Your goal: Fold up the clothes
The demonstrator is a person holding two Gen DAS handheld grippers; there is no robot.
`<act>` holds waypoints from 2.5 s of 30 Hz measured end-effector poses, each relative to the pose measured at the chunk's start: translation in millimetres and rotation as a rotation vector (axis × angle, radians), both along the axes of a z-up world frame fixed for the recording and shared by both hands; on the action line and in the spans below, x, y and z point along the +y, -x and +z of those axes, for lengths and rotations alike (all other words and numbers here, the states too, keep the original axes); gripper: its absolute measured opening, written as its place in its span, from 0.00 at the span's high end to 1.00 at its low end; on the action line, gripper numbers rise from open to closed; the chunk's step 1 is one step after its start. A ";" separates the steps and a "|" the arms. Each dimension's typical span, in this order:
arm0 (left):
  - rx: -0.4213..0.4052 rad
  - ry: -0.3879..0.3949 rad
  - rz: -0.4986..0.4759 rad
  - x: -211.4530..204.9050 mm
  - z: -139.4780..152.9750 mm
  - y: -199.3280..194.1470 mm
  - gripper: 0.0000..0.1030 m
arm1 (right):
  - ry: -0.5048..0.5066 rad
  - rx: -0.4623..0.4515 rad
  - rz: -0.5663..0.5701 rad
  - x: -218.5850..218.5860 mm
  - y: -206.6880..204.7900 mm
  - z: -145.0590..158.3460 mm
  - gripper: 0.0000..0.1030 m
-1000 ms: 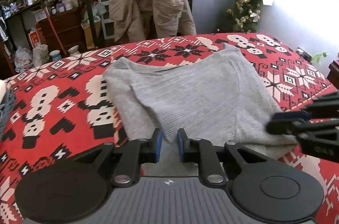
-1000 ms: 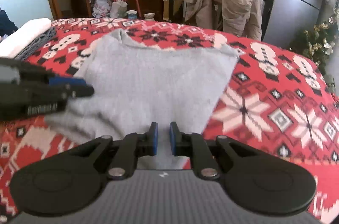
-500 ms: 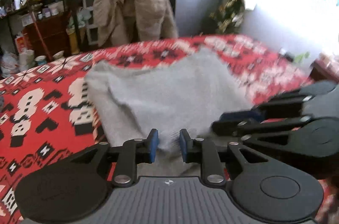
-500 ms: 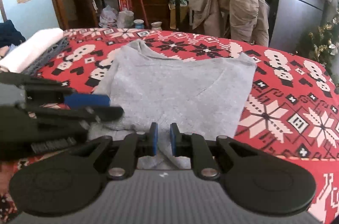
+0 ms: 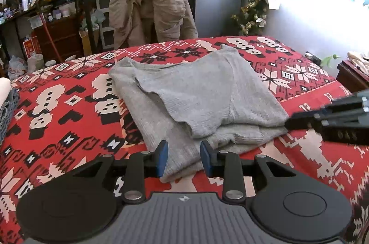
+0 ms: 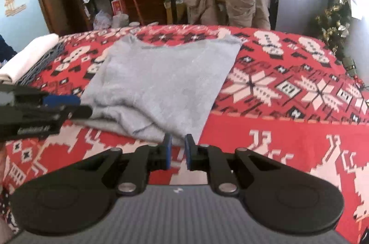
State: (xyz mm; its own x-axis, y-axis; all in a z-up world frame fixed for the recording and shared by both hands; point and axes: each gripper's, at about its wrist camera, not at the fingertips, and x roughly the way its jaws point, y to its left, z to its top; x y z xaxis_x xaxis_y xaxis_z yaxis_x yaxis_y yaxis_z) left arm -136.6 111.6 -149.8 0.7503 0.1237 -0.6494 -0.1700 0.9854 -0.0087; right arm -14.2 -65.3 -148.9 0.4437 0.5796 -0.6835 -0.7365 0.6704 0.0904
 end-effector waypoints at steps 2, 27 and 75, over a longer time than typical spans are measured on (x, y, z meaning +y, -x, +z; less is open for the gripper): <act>0.012 0.000 0.009 1.8 -3.9 -2.2 0.71 | -0.009 -0.017 0.001 6.9 -5.5 3.9 0.89; 0.004 -0.026 -0.041 -8.5 -10.7 -1.9 0.79 | -0.021 -0.025 0.174 77.0 24.9 1.0 0.95; -0.004 0.037 -0.096 -13.5 -5.9 24.4 0.64 | -0.014 0.033 0.029 15.0 26.7 -11.1 0.87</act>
